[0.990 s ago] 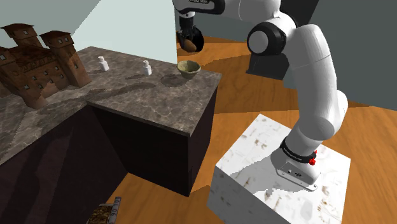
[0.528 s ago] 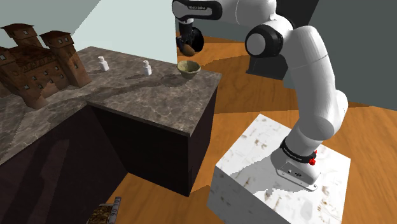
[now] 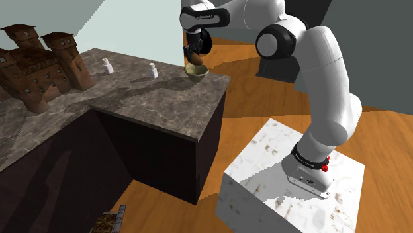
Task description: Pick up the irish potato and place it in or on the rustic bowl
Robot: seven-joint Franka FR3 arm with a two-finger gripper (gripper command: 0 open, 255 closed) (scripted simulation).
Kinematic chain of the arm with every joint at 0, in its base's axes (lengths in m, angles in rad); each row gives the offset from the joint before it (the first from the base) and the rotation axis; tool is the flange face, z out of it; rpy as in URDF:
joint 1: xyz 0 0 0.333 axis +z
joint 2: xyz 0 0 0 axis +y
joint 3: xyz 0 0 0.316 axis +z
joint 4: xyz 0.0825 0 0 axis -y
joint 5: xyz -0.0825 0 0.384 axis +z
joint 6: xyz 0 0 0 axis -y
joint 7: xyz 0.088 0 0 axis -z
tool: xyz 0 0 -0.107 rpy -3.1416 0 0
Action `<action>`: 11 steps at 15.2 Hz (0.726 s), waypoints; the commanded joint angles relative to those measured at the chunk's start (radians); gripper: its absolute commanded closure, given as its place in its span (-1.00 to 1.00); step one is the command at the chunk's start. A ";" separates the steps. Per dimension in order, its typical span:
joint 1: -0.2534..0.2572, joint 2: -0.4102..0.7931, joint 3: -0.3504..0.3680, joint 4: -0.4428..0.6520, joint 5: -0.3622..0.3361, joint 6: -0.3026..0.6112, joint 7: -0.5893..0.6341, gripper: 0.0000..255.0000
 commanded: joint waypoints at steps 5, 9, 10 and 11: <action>0.001 -0.003 0.000 -0.014 0.000 0.012 0.001 1.00; 0.001 -0.003 0.000 -0.014 0.000 0.012 0.001 -1.00; 0.001 -0.003 0.000 -0.014 0.000 0.011 0.001 -1.00; 0.001 -0.003 0.000 -0.014 0.000 0.012 0.001 -1.00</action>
